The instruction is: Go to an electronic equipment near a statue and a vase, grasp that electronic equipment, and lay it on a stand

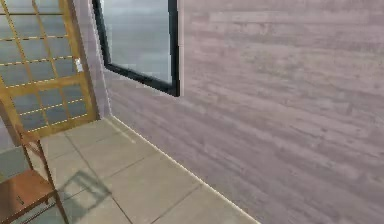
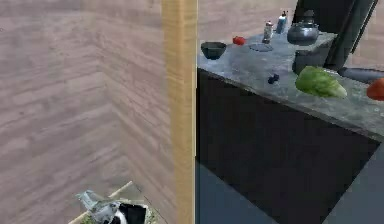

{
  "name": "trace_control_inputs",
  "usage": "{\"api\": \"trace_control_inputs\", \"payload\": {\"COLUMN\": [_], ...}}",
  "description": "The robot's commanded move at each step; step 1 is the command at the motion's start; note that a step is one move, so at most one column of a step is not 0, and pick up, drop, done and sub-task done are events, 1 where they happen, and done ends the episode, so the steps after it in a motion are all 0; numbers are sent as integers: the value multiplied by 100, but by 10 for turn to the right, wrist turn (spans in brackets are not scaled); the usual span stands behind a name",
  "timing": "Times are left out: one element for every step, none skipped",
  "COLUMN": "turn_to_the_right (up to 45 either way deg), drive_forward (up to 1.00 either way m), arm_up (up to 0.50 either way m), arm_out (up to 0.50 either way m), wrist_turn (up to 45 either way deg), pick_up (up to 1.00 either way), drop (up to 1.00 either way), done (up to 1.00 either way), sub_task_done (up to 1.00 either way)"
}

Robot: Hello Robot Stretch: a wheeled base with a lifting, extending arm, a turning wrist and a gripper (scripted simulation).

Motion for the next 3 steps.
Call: {"api": "trace_control_inputs", "payload": {"turn_to_the_right": [-330,0,-450], "drive_forward": [0,75,0], "arm_up": [0,0,0], "arm_out": [0,0,0], "wrist_turn": [0,0,0], "pick_up": [0,0,0], "drop": [0,0,0], "done": [0,0,0], "sub_task_done": [0,0,0]}}
